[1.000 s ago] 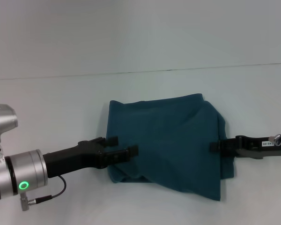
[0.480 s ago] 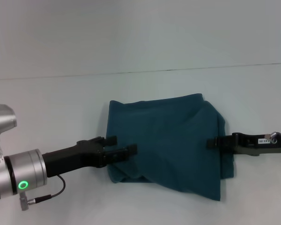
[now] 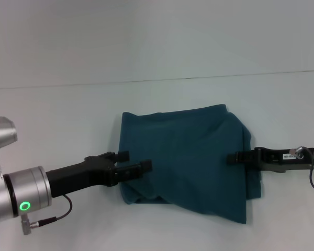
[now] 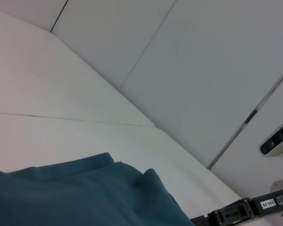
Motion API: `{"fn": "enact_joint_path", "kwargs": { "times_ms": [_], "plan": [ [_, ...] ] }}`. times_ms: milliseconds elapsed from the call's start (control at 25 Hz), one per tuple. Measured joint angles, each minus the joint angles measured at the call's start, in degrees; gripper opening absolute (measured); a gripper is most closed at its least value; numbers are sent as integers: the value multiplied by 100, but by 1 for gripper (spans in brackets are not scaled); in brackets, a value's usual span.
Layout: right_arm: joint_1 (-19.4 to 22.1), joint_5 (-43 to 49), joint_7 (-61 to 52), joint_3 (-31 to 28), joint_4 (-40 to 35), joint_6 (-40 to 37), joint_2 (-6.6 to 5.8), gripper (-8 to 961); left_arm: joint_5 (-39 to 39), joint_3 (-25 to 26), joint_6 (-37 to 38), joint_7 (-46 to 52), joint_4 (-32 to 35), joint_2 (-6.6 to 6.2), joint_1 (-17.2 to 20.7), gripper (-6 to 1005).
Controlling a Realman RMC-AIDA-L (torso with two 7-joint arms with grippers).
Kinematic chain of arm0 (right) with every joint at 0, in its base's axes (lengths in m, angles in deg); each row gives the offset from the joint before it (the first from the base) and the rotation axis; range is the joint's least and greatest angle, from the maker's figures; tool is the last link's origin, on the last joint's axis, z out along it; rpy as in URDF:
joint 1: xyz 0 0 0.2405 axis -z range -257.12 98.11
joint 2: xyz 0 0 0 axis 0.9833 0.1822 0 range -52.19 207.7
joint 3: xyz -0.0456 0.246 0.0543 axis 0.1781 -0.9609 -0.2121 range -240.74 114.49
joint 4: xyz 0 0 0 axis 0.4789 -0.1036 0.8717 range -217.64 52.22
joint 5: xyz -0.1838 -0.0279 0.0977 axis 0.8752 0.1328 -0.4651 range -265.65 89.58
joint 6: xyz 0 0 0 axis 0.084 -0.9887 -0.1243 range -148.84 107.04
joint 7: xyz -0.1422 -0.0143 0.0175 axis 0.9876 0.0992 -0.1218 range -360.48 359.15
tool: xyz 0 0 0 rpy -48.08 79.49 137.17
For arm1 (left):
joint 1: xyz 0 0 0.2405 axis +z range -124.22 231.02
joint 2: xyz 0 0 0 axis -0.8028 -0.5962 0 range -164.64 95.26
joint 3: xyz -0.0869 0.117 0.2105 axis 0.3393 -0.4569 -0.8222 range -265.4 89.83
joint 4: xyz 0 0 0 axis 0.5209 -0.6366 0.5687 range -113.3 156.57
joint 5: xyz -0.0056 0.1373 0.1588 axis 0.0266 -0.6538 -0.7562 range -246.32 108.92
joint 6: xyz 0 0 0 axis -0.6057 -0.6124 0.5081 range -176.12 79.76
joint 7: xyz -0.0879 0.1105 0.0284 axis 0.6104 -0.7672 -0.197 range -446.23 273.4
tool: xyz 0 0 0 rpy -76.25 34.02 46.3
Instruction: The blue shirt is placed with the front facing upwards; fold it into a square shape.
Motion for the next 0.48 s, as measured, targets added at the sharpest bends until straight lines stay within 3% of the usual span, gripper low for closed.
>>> {"fn": "enact_joint_path", "kwargs": {
  "times_ms": [480],
  "plan": [
    [-40,-28,78,-18,0,123,65,584,0,0,-1,0,4,0,-12,951]
  ]
}}
